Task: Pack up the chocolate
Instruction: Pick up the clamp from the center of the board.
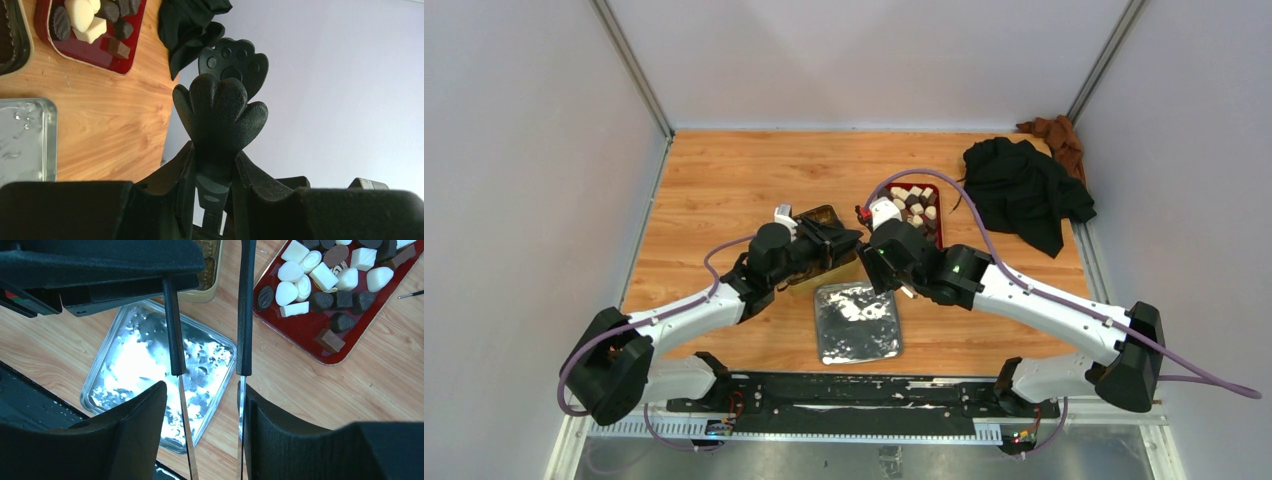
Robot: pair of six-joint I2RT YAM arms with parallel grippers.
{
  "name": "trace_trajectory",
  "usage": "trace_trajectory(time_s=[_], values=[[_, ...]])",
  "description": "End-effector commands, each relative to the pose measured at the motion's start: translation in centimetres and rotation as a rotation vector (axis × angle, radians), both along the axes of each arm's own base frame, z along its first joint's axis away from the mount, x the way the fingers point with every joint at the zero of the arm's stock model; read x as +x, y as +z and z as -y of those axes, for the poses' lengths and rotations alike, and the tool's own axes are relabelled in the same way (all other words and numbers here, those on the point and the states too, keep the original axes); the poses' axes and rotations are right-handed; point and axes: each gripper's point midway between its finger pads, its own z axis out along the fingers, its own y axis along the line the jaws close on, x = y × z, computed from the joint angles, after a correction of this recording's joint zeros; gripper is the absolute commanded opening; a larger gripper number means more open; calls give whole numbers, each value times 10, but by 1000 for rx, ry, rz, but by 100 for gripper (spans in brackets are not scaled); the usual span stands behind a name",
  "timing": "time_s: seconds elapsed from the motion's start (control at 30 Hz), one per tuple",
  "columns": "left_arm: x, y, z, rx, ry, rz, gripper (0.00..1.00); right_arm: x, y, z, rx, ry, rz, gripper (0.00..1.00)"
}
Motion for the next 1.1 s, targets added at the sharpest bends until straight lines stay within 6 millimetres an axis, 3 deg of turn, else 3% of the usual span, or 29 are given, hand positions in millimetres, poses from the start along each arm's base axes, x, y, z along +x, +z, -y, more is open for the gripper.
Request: trace_trajectory(time_s=[0.0,0.4,0.57,1.07], values=[[-4,-1,4,-20,-24,-23,0,-2,6,1,6,11,31,57],[-5,-2,7,-19,-37,-28,0,-2,13,1,41,14,55,40],[-5,-7,8,-12,-42,-42,12,-3,16,0,53,24,56,32],[-7,0,3,-7,-32,0,30,-3,16,7,43,7,68,33]])
